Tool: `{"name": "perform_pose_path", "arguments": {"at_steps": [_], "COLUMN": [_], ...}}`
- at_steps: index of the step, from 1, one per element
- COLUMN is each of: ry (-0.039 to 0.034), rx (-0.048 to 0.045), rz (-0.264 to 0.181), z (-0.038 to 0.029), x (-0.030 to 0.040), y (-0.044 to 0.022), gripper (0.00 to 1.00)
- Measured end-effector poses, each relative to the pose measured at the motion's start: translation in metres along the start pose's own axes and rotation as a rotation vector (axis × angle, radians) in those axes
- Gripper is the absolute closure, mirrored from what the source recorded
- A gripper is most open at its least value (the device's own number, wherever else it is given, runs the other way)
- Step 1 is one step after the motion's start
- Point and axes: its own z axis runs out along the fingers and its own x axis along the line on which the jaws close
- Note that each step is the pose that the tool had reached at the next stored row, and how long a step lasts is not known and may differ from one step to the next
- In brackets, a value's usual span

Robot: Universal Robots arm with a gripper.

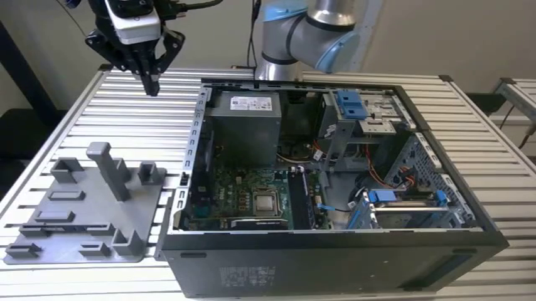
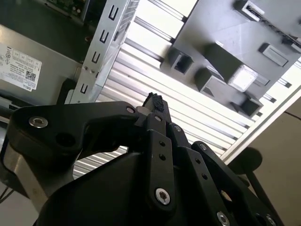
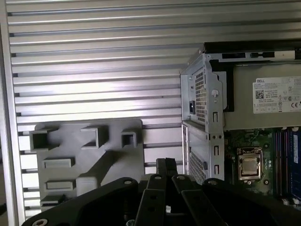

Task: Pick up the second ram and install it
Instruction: 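Reach for the second ram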

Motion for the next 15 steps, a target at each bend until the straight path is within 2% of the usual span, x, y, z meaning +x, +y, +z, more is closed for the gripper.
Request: {"name": "perform_pose_path", "arguments": {"at_steps": [15], "ry": [-0.0007], "rx": [0.0010], "rz": [0.000], "z": [-0.0006], "x": [0.0263], "y": [-0.0019], "gripper": [0.89]}}
